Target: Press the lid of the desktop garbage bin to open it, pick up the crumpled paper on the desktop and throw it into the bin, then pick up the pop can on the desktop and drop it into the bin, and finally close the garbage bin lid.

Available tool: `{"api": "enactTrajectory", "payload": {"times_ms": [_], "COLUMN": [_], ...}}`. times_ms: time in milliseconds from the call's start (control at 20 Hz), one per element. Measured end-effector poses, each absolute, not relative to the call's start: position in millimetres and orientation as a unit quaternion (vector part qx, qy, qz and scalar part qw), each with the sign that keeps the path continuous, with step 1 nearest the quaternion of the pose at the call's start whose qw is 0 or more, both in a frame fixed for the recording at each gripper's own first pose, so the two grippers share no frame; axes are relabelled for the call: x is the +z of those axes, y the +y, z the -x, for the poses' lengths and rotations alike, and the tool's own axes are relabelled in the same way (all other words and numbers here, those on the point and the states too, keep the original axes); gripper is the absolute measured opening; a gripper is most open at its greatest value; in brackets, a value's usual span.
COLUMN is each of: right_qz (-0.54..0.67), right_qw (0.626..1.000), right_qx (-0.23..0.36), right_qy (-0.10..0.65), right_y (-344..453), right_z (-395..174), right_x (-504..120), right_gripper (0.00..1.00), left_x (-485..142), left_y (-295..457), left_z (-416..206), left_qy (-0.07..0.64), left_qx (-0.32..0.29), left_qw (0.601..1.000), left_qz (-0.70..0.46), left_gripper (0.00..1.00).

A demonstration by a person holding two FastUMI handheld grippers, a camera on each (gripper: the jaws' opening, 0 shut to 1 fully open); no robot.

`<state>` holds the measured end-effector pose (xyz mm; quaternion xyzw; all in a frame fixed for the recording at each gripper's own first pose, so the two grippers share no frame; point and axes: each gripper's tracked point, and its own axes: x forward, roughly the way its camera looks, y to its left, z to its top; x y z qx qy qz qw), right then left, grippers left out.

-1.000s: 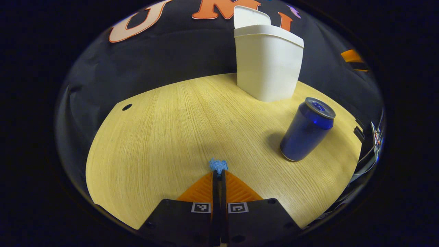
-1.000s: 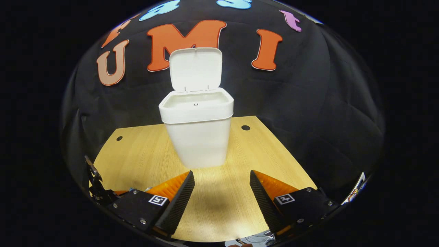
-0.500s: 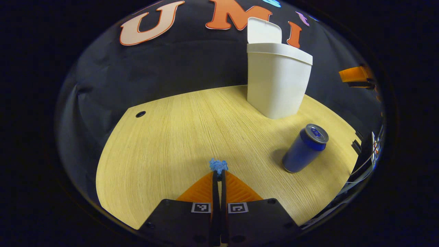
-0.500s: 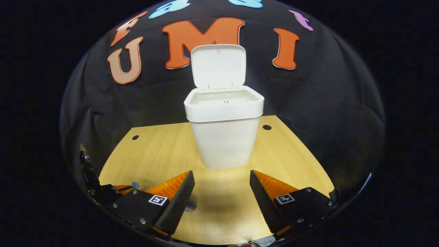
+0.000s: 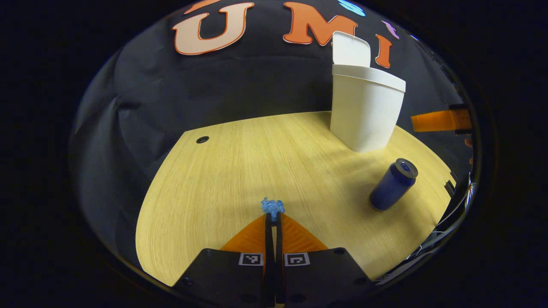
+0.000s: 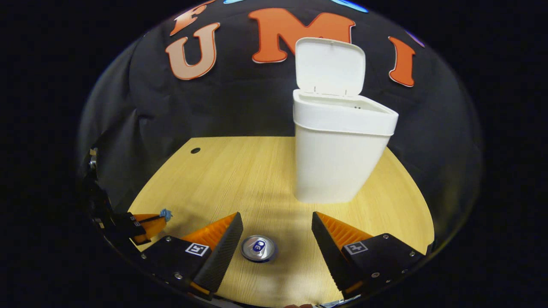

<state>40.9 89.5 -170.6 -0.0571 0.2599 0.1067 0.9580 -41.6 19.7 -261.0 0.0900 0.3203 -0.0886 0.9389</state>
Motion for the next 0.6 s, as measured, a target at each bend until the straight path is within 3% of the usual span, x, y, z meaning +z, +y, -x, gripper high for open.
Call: {"api": "enactTrajectory", "payload": {"times_ms": [600], "right_qz": [0.088], "right_qw": [0.925], "right_qx": [0.121], "right_qy": [0.348], "right_y": [107], "right_z": [-31], "right_x": [-263], "right_gripper": [0.99], "left_x": [-251], "left_y": [58], "left_z": [58], "left_qy": [0.324], "left_qx": [-0.059], "left_qw": [0.941], "left_qz": [-0.083], "left_gripper": [0.04]}}
